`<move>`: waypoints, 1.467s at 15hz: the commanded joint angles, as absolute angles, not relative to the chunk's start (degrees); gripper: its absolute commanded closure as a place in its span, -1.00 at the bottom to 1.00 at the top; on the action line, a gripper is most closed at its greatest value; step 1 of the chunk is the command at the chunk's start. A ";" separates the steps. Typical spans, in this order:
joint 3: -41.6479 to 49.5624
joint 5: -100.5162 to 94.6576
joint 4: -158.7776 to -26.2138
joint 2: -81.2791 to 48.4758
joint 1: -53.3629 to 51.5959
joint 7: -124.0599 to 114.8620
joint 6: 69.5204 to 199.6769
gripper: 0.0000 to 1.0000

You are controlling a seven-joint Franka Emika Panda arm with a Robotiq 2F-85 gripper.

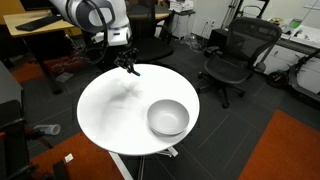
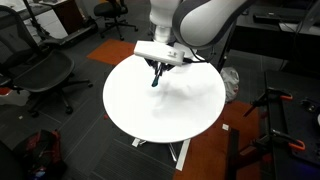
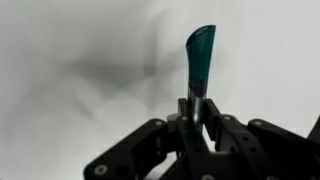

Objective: Place the marker inside the grey bowl

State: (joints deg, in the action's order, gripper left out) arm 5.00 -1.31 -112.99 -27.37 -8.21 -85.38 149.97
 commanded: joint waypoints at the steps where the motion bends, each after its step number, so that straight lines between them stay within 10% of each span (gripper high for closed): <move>1: 7.34 -3.12 -116.02 -20.83 -8.38 -83.61 147.65 0.91; 22: 10.96 -5.66 -106.86 -17.55 2.53 -73.96 139.79 0.91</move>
State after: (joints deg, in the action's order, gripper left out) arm 10.51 -6.39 -109.42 -16.46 1.74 -75.51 142.42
